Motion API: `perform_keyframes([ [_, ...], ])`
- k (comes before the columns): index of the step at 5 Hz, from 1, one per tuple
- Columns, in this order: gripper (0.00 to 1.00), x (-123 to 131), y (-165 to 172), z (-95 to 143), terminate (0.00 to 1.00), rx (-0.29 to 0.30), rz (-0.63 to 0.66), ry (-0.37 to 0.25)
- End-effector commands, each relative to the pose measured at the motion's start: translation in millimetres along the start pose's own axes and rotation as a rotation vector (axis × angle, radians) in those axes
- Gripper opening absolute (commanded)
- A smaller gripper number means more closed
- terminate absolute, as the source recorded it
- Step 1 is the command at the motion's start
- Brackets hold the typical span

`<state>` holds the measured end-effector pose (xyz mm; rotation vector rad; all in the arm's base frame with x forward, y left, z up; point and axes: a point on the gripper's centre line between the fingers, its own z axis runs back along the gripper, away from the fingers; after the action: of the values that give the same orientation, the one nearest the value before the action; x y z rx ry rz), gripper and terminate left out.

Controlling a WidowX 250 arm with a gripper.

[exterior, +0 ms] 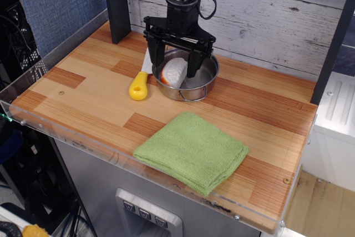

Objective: Move the sushi to the side of the pot opposite the yellow knife.

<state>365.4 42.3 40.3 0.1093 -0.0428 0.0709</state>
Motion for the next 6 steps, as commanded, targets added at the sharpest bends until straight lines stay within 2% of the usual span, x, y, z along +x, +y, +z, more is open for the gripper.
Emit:
perform_keyframes([
  [1, 1.0, 14.8, -9.9, -2.1, 0.0, -0.025, -0.021, -0.036],
  [3, 1.0, 16.9, -13.9, -23.6, 0.0, -0.007, -0.068, 0.011],
  [4, 0.0, 16.9, -18.7, -17.4, 0.0, 0.004, -0.076, -0.002],
  [5, 0.0, 15.4, -18.4, 7.3, 0.0, -0.011, -0.076, -0.032],
  [6, 0.0, 10.3, -12.6, 43.0, 0.0, -0.033, -0.082, -0.083],
])
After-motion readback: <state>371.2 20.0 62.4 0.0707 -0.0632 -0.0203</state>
